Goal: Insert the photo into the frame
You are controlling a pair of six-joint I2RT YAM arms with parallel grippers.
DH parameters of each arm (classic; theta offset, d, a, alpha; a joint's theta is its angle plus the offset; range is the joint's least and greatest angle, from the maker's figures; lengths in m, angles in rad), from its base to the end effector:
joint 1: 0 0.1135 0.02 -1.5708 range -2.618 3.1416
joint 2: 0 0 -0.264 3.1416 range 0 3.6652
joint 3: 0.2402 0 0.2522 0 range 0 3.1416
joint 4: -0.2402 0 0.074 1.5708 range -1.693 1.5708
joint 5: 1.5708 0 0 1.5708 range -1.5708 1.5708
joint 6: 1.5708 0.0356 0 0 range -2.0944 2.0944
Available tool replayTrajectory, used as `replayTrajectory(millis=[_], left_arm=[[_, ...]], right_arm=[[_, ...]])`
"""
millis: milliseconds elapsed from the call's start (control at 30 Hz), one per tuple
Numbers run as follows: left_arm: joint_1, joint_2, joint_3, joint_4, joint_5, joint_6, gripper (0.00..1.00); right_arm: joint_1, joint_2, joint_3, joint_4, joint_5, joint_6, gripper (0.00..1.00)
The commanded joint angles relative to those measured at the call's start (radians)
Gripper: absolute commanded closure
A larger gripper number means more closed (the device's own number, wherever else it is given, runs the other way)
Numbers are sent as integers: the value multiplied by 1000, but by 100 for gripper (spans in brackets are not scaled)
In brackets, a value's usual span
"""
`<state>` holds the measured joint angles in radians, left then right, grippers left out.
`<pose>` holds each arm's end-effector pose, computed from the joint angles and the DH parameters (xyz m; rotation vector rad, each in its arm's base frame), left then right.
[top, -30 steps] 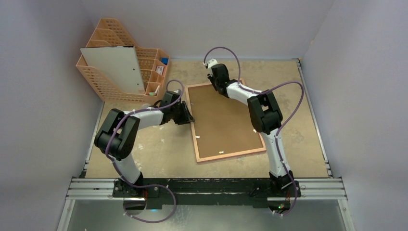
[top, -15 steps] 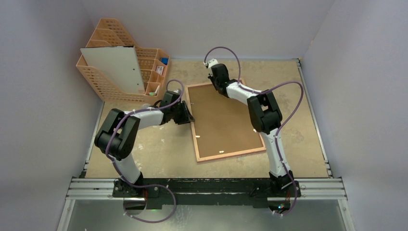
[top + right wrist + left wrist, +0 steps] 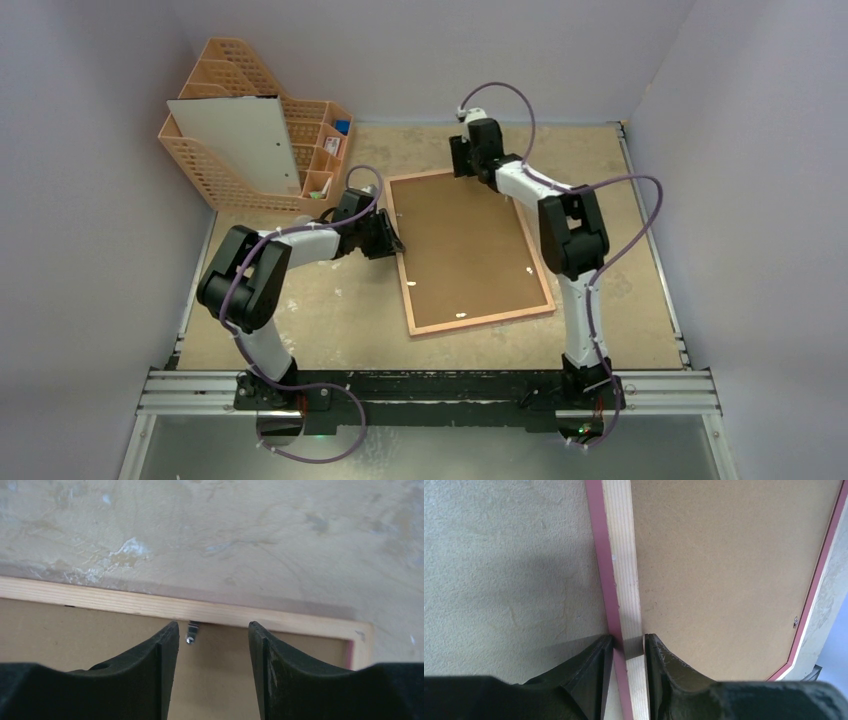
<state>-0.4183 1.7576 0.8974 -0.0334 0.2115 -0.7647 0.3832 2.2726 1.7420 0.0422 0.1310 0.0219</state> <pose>0.3099 -0.1459 0.1416 -0.3518 2.5738 -0.7385 0.4920 0.1933 0.1916 -0.2895 2.0362 0.1164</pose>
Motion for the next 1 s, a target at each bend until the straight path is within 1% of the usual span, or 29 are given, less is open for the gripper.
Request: replayTrajectory(millis=[0,100,200,300,433,633,967], left_arm=[[6,49,-33,-159,-102,69,65],[6,39,-44,-142,-81,69,62],[6,29,-52,-122,-48,67,60],[6,18,-53,-117,-31,64,59],[6,2,-56,-116,-21,62,58],[6,-3,-68,-109,-13,61,58],[6,14,-74,-97,-10,63,59]], right_arm=[[-78,-186,-71,4,-20,192,42],[-129,-261,-165,-31,65,256,39],[-167,-317,-256,-90,120,336,31],[-184,-350,-345,-113,127,402,26],[-191,-371,-426,-110,98,431,26],[-190,-341,-431,-116,19,413,26],[-185,-262,-375,-139,104,385,31]])
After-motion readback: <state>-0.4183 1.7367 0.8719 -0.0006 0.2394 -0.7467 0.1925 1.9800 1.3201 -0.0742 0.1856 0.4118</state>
